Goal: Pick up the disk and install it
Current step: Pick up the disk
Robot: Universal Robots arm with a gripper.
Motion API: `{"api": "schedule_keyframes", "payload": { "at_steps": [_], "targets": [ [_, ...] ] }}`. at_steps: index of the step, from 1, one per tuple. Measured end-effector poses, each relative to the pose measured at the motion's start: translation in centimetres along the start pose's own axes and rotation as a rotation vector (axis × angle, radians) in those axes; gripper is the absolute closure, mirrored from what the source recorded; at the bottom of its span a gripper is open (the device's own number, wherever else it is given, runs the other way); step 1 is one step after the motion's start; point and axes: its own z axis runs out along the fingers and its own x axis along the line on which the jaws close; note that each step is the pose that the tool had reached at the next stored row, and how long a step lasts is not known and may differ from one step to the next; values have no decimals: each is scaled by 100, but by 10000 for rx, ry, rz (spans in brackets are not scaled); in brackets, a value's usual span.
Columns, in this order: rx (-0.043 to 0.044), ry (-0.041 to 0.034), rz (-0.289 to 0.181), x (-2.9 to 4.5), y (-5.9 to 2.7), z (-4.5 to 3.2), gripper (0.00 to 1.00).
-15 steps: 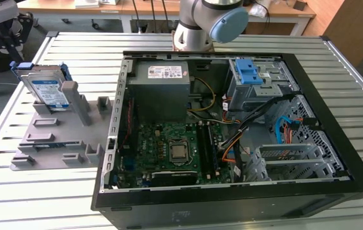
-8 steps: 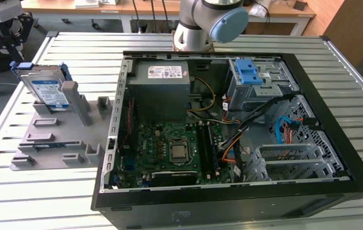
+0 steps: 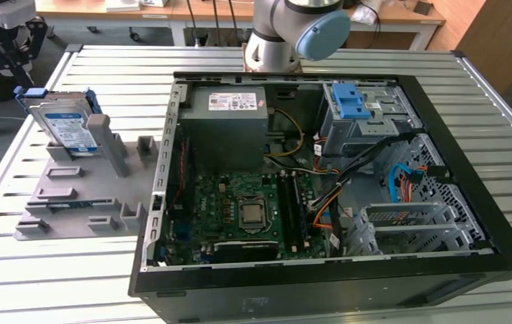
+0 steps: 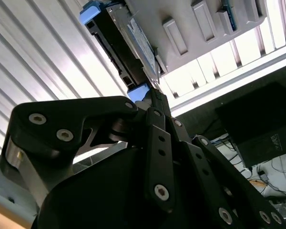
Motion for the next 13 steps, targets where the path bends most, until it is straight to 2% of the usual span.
{"api": "schedule_keyframes", "payload": {
  "at_steps": [13],
  "targets": [
    [-4,24,-1088,0,0,0,89]
  ]
}}
